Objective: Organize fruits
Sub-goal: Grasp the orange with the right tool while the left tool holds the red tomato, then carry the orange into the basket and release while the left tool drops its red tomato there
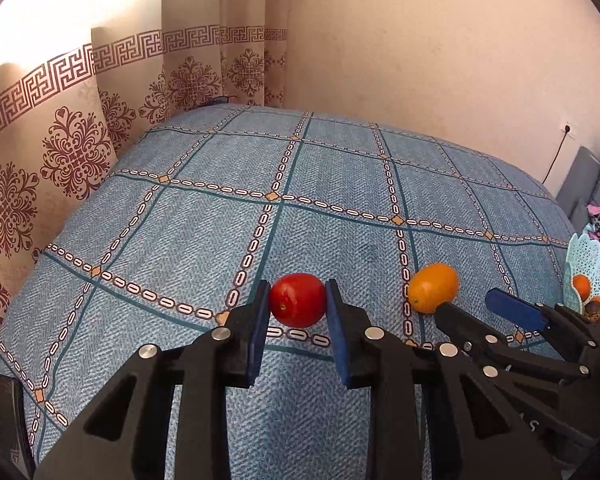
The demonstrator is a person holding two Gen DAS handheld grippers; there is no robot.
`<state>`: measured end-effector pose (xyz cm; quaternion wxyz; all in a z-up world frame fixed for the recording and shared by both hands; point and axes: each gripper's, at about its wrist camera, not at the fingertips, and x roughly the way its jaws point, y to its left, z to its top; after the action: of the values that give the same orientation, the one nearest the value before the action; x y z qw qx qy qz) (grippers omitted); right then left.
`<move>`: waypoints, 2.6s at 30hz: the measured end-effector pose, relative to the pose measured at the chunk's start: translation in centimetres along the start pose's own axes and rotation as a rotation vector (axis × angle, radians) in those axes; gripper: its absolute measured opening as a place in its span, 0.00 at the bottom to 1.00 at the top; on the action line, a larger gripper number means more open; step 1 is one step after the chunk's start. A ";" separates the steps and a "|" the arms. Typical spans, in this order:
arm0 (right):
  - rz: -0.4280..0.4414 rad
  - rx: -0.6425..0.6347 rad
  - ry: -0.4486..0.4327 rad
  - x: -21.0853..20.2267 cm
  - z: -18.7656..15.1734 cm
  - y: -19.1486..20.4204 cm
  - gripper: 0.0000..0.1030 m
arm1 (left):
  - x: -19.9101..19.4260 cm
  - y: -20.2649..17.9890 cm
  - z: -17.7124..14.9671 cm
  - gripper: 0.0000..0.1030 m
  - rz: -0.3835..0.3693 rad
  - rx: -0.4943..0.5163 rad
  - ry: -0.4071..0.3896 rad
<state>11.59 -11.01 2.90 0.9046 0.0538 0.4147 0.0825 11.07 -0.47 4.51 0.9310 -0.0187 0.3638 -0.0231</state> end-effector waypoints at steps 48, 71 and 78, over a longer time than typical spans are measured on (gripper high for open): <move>-0.131 0.115 -0.142 -7.9 -1.1 -4.1 0.44 | -1.8 -2.9 -0.9 0.27 -0.082 0.057 -0.016; -0.340 0.354 -0.242 -16.8 -6.9 -16.1 0.44 | -5.7 -8.7 -0.6 0.27 -0.177 0.168 -0.041; -0.372 0.376 -0.240 -17.2 -7.7 -17.6 0.44 | -6.6 -11.0 -0.6 0.27 -0.203 0.202 -0.045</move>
<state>-3.42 -31.39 7.74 0.9209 0.1531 0.3156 -0.1703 5.54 -11.06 9.12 0.9289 0.0381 0.3349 -0.1532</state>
